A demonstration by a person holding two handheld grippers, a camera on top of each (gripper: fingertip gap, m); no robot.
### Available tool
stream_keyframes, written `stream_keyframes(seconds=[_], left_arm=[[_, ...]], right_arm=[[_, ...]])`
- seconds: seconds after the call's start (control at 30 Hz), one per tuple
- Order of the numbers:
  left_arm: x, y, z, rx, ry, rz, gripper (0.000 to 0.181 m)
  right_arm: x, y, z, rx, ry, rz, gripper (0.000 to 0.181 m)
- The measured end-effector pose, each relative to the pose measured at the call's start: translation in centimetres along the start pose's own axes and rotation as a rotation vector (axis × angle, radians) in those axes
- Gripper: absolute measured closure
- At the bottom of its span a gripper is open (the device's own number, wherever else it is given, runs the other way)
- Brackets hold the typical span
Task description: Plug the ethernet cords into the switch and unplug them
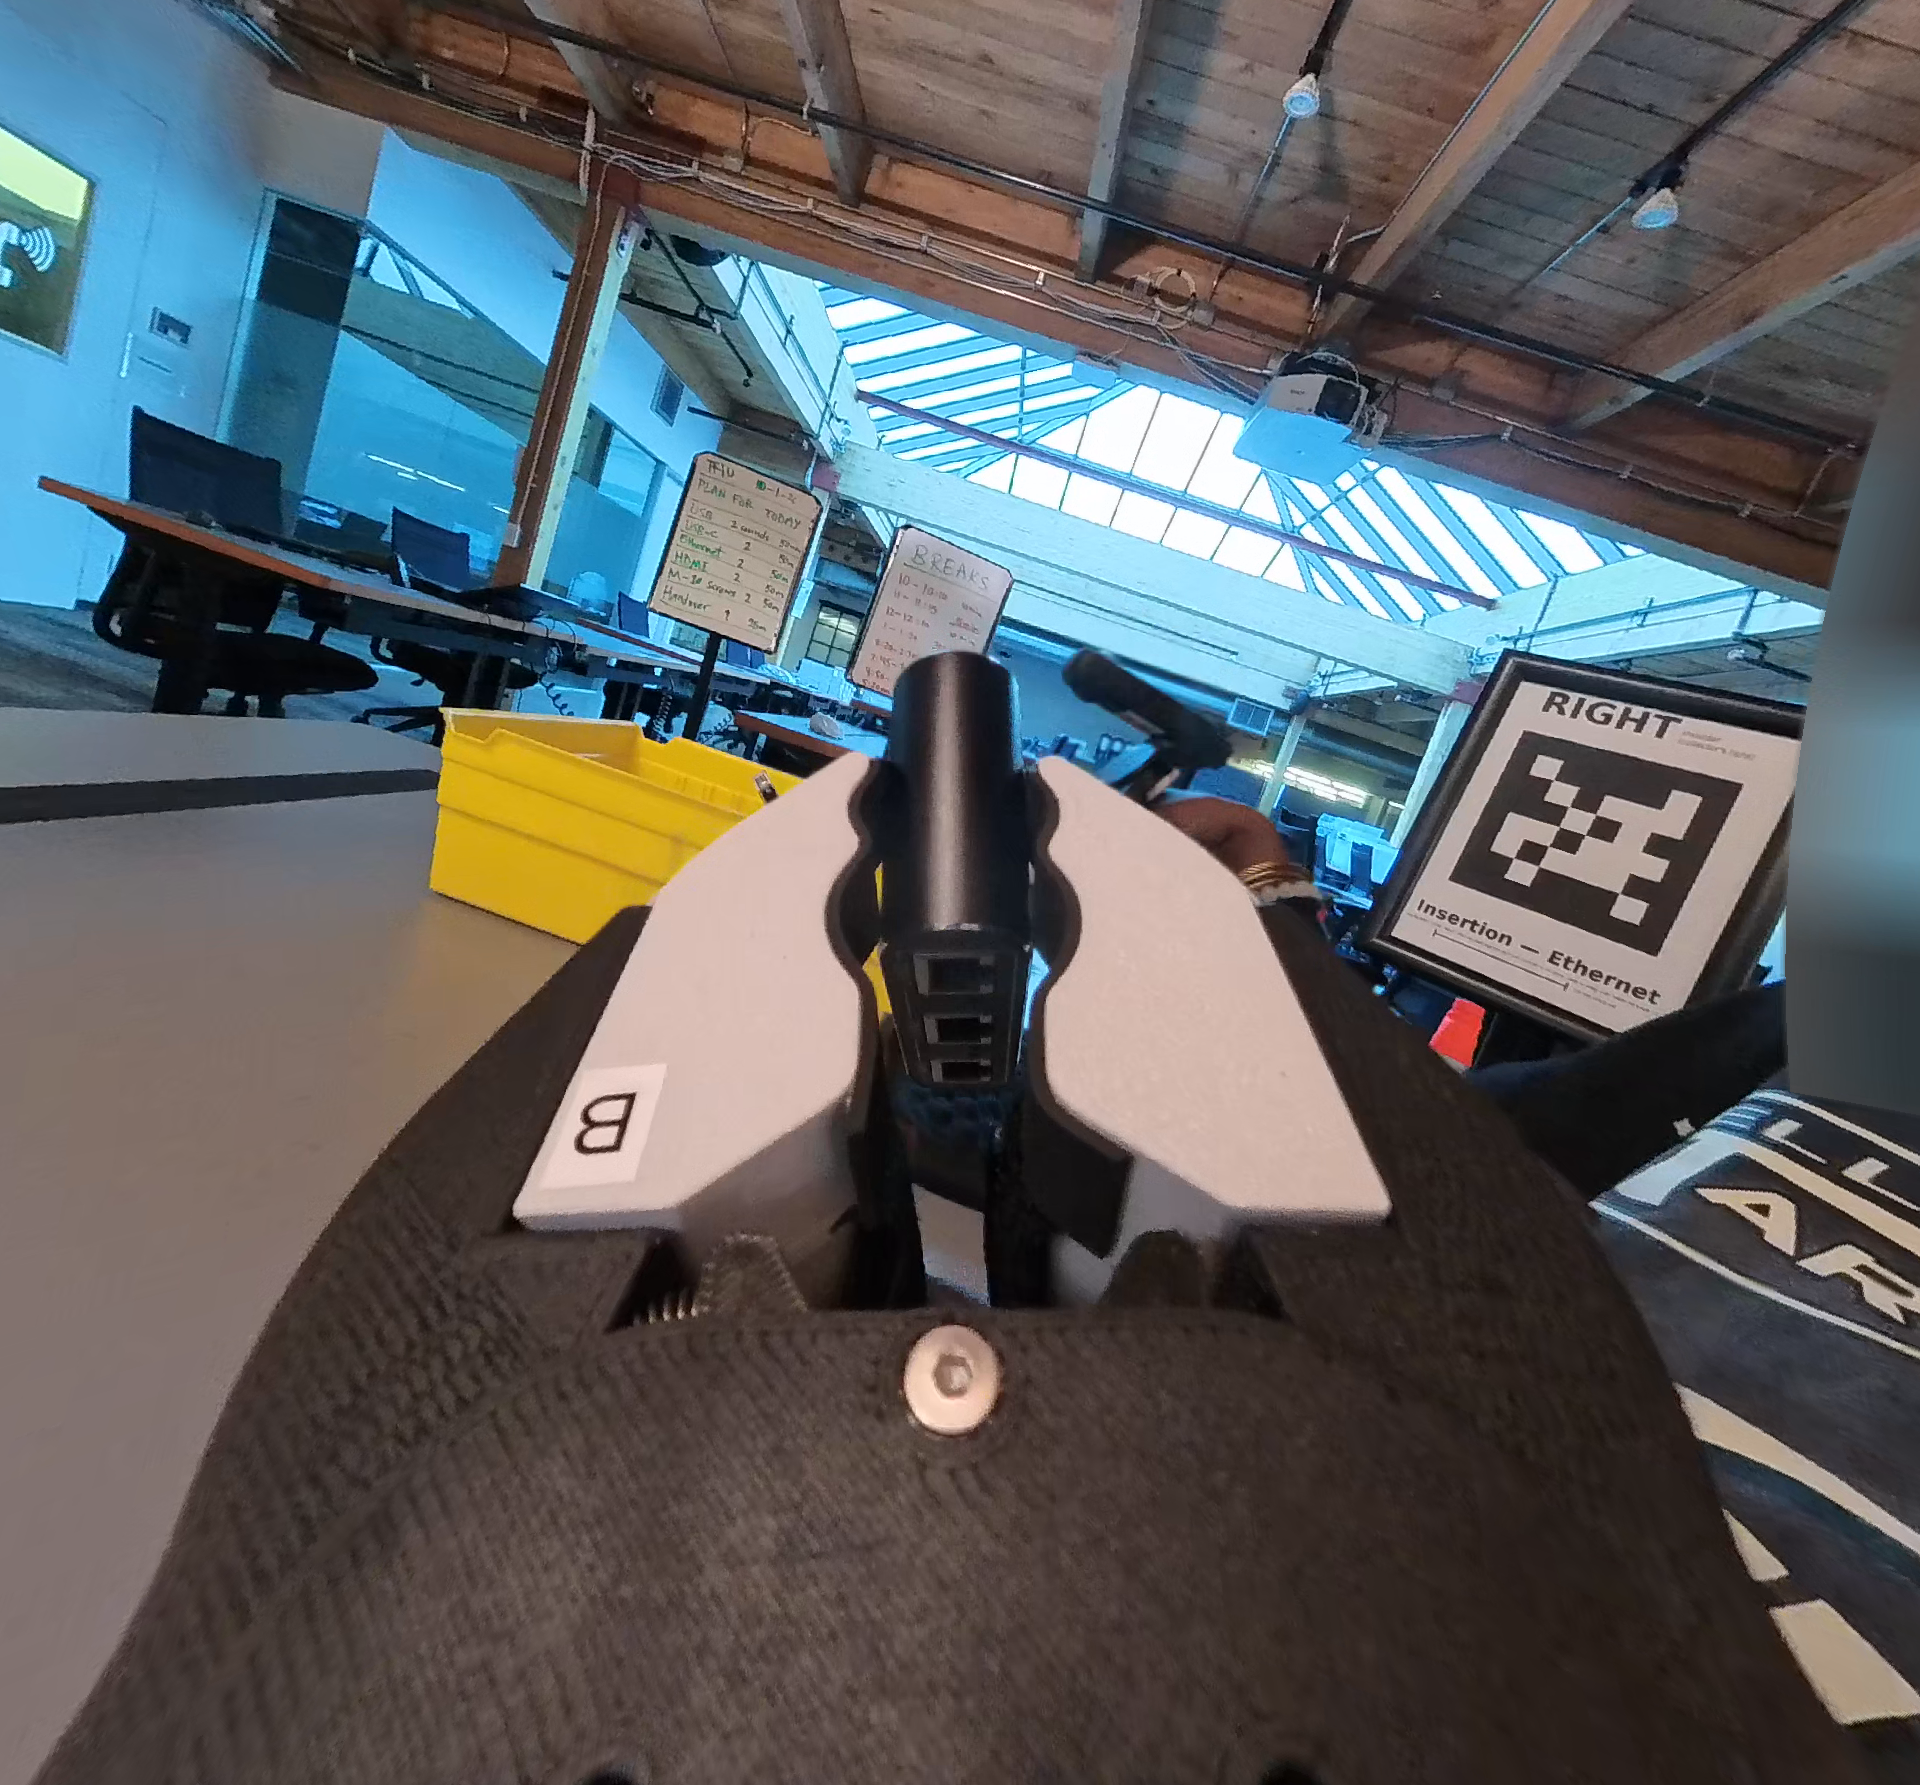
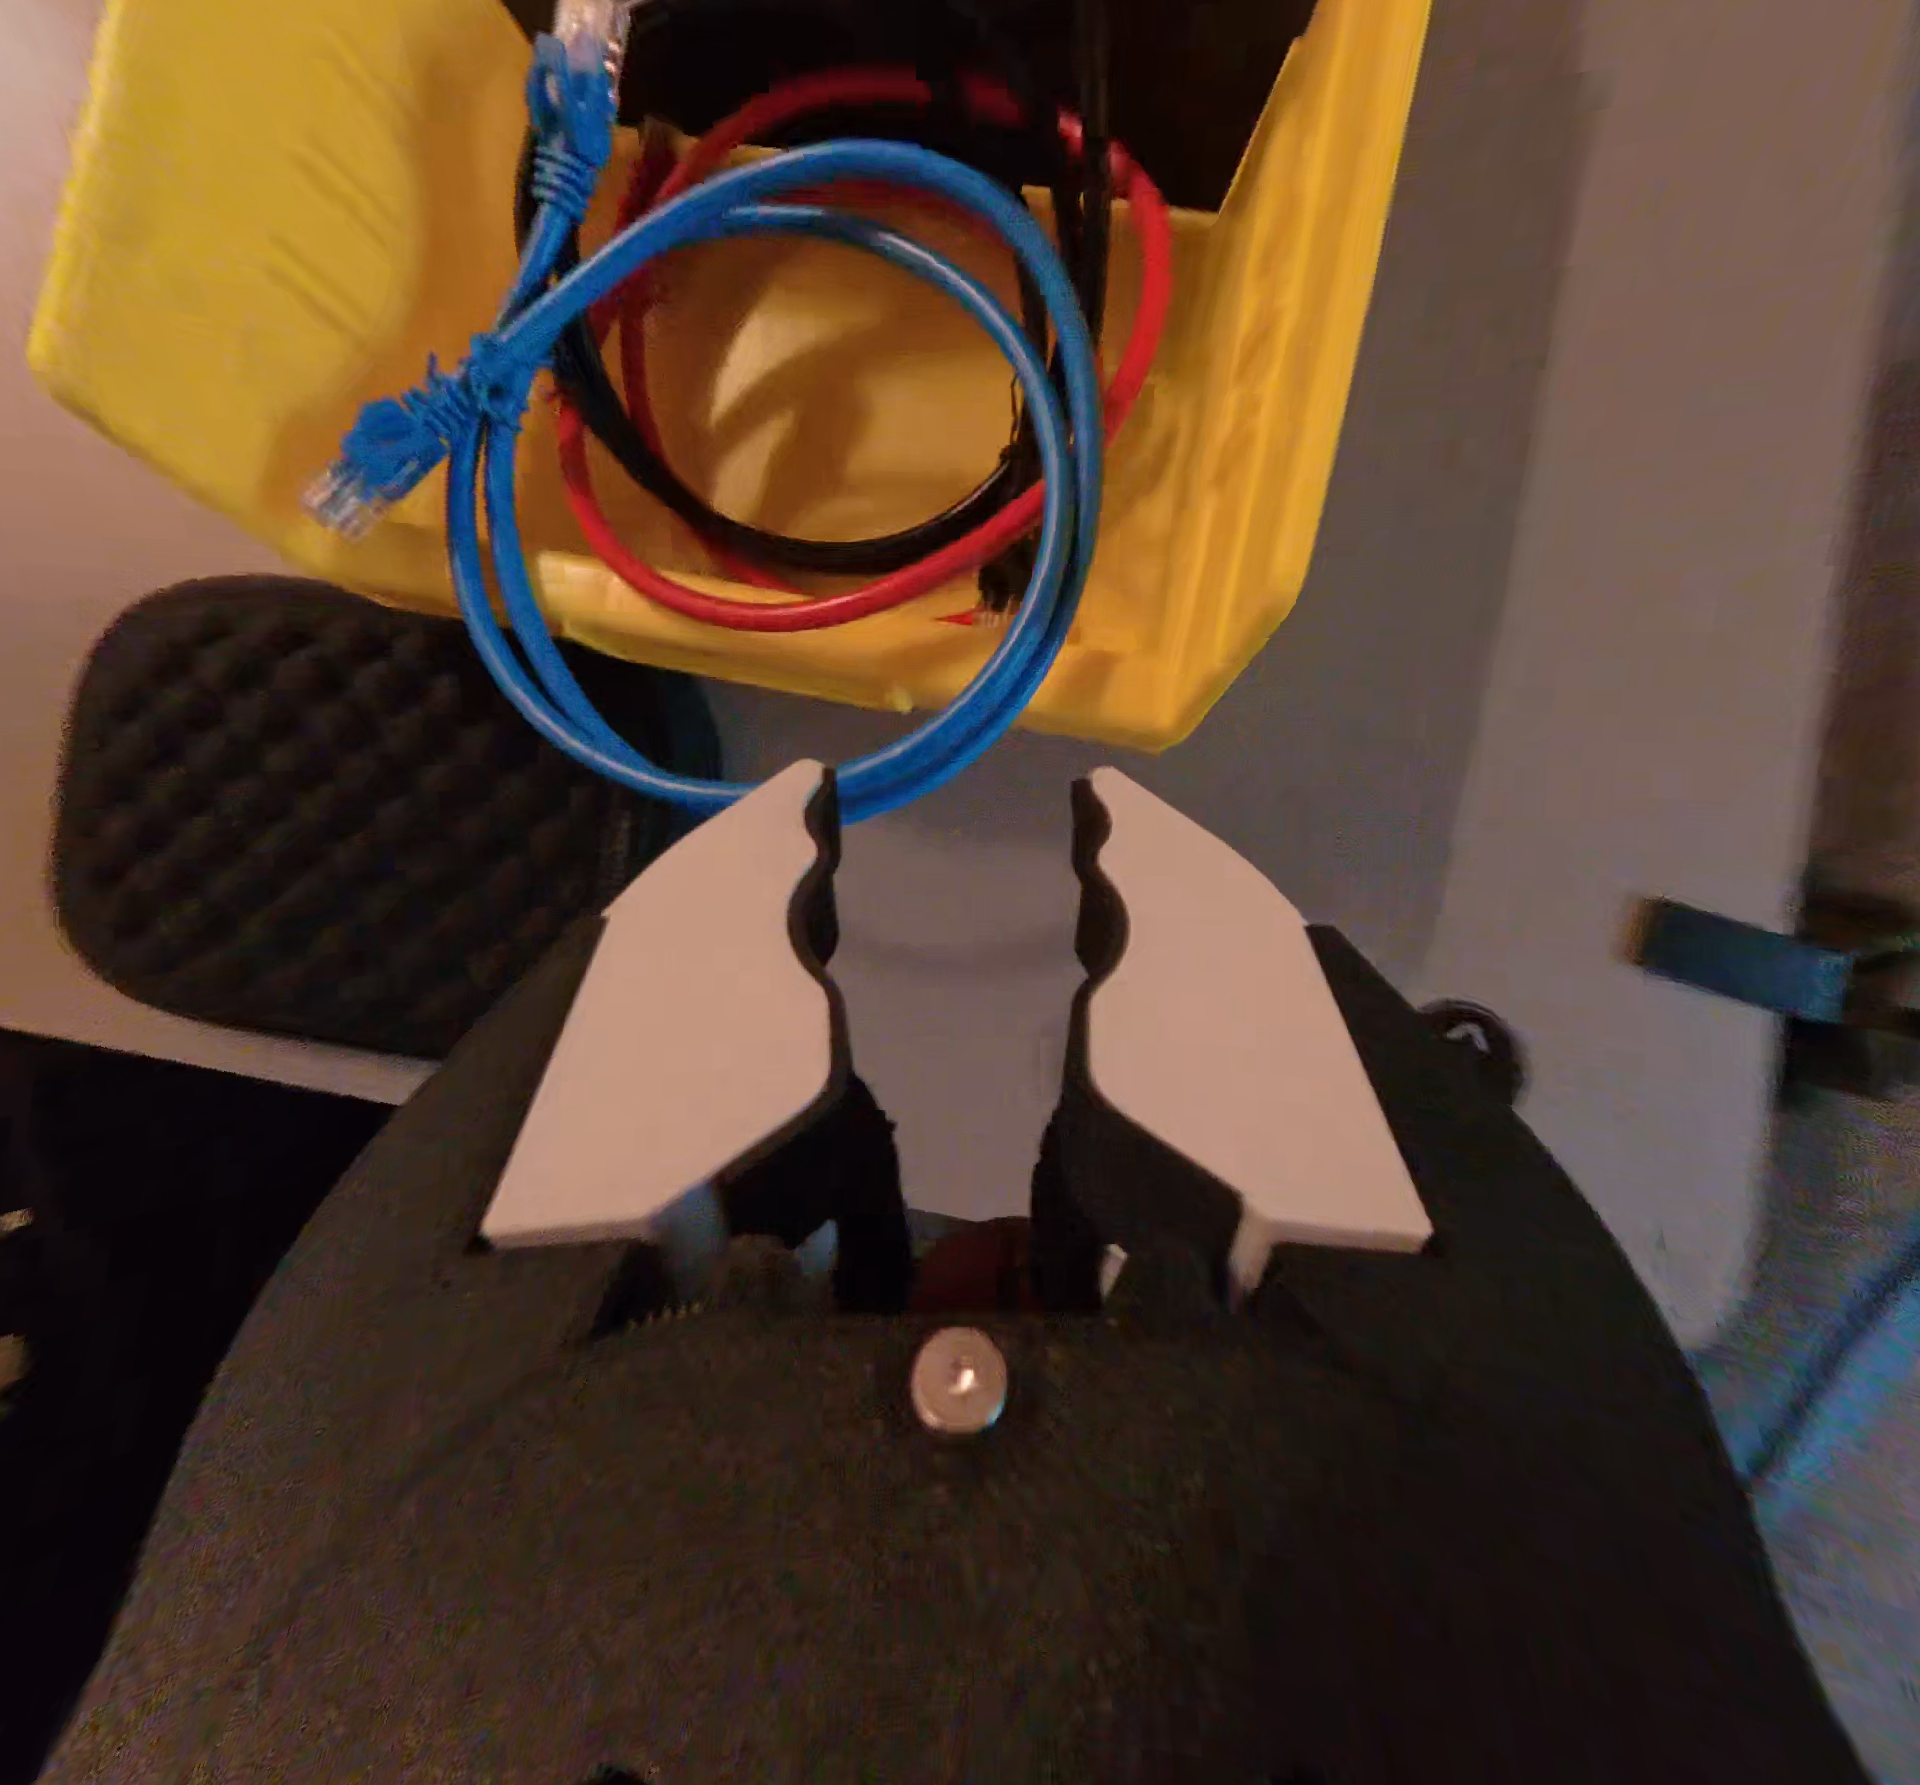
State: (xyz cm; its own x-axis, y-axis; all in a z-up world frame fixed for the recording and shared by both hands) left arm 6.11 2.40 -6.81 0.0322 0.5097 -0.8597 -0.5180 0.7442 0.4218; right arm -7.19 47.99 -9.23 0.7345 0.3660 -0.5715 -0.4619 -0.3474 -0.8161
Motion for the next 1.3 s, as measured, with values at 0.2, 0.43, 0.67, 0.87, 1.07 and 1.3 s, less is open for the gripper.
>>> stream_keyframes(seconds=[0.2, 0.43, 0.67, 0.87, 1.07, 1.3], left_arm=[[0.1, 0.0, 0.0, -0.007, 0.013, -0.012, 0.156], [0.2, 0.1, 0.0, -0.014, 0.031, -0.024, 0.157], [0.2, 0.1, 0.1, -0.011, 0.031, -0.023, 0.157], [0.2, 0.1, 0.0, -0.014, 0.031, -0.025, 0.157], [0.2, 0.1, 0.1, -0.014, 0.039, -0.025, 0.157], [0.3, 0.1, 0.1, -0.012, 0.036, -0.031, 0.157]], right_arm=[[-0.3, 2.8, 0.6, -0.207, 0.078, 0.004, 0.145], [-1.9, 1.8, -0.4, -0.103, -0.028, 0.075, 0.168], [-7.5, -0.7, -0.9, 0.008, -0.121, 0.625, 0.175], [-8.6, 1.7, 0.8, 0.06, -0.02, 0.732, 0.176], [-7.9, 5.2, 1.1, 0.124, -0.075, 0.524, 0.175], [-7.5, 6.0, 0.3, 0.276, -0.135, 0.302, 0.139]])
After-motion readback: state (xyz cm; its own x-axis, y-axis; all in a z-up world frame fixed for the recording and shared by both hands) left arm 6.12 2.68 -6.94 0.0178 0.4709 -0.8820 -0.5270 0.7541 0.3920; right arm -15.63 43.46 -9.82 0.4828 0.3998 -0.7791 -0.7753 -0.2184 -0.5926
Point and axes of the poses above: each gripper's, where its closed fingertips meet, y out along the fingers, x out of its underside, z = x × y across the jaws, the point moved 6 cm from there along -y, back along the fingers, and after that the axes turned 2 degrees about y, right-handed, at the moved point
